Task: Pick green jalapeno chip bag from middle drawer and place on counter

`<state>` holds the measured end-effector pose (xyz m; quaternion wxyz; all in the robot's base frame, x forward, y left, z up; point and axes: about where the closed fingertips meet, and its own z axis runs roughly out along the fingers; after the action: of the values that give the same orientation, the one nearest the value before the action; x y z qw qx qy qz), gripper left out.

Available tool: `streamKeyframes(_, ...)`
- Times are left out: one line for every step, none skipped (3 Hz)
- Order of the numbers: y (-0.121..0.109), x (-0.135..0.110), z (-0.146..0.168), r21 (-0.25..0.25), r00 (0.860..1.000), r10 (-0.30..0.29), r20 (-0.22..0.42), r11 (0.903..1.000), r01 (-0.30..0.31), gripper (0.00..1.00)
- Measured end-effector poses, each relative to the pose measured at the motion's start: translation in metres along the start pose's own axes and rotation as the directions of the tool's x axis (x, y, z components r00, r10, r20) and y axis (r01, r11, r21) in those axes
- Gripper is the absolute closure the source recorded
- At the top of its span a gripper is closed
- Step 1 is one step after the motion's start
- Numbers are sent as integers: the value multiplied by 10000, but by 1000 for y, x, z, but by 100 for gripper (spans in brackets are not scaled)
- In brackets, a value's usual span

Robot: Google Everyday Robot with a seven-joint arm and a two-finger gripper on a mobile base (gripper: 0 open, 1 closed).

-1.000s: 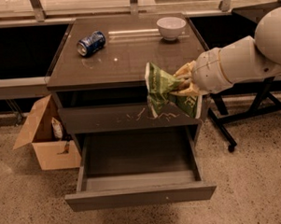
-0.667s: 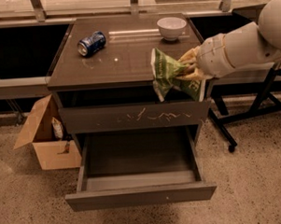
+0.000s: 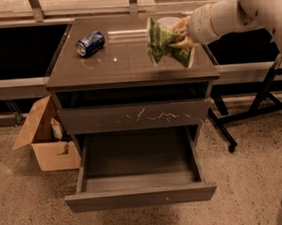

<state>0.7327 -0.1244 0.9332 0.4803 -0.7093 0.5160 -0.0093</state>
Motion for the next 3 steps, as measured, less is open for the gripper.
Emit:
streamKeyframes(-41,18,9,728,9995,178,-245,9972,-160,100)
streamKeyframes(-65,34,17,1214,9970,649,-425,9908,-593,82)
streamKeyframes(-78,42,31,1401,9932,1069,-455,9851,-996,57)
